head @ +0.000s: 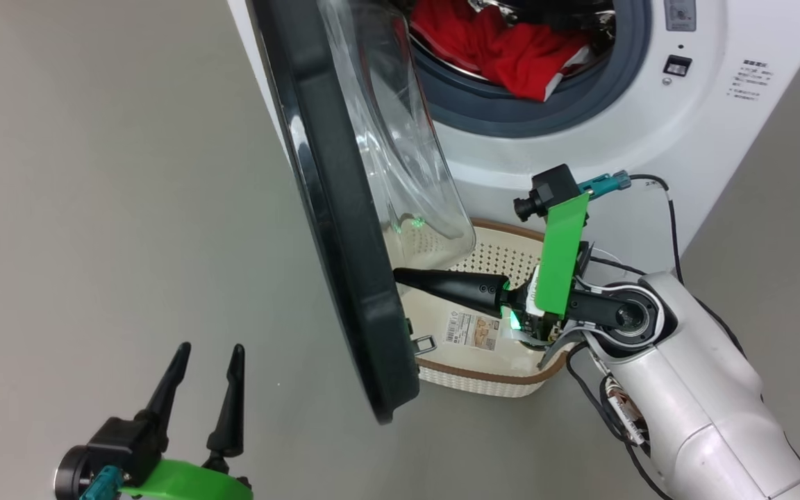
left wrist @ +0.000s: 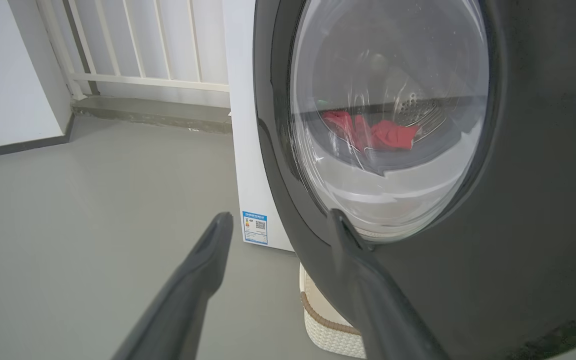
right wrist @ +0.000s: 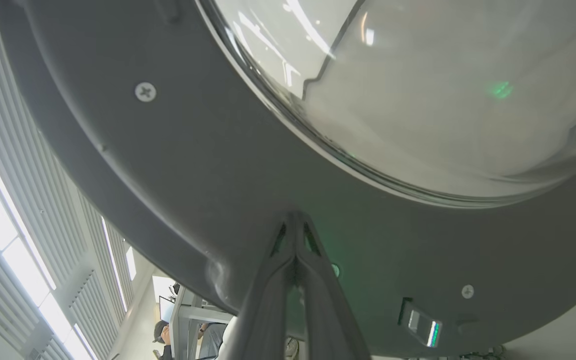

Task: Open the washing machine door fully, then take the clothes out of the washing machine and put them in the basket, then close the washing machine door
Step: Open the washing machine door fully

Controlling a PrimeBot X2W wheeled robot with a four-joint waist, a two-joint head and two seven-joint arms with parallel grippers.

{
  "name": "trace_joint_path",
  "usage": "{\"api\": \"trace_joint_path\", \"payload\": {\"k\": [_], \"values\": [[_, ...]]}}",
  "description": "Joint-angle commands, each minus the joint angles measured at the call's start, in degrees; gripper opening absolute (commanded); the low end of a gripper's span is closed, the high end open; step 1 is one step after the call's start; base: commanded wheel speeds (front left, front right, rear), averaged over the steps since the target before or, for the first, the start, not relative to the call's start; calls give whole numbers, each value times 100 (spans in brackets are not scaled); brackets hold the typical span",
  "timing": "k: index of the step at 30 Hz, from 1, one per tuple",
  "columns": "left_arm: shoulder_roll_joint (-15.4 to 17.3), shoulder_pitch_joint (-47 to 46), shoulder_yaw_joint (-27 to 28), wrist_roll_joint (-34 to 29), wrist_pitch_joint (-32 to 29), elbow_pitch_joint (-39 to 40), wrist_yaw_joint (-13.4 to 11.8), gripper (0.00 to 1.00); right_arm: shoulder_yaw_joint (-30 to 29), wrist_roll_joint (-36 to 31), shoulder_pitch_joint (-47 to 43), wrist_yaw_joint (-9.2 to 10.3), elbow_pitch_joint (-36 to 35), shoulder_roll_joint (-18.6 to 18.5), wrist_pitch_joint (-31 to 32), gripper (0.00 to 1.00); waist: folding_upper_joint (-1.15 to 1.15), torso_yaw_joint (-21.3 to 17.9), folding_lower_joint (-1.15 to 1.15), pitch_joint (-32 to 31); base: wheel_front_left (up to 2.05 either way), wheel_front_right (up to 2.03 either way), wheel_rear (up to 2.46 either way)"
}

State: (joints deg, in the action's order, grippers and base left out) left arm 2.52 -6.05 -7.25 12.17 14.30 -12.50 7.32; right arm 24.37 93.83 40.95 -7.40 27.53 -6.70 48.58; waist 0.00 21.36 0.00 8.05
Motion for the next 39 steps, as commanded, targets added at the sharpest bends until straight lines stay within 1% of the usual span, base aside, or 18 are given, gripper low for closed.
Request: {"api": "trace_joint_path", "payload": {"k": [1, 14, 31, 39], "values": [[65, -42, 218, -19, 70, 102, 17, 100, 101, -48, -54, -9, -171, 221, 49, 0, 0, 65, 0, -35, 0, 0, 0], [42, 42, 362, 27, 70, 43, 17, 100, 258, -90, -95, -9, -143, 348, -39, 0, 0, 381, 0, -107, 0, 0, 0], [36, -7, 426, 154, 70, 0, 17, 100, 528, 28, 13, -9, -122, 380, -290, 0, 0, 888, 0, -24, 0, 0, 0], [36, -37, 490, 198, 70, 15, 17, 100, 758, 194, 154, -9, -132, 381, -415, 0, 0, 974, 0, 58, 0, 0, 0]]}}
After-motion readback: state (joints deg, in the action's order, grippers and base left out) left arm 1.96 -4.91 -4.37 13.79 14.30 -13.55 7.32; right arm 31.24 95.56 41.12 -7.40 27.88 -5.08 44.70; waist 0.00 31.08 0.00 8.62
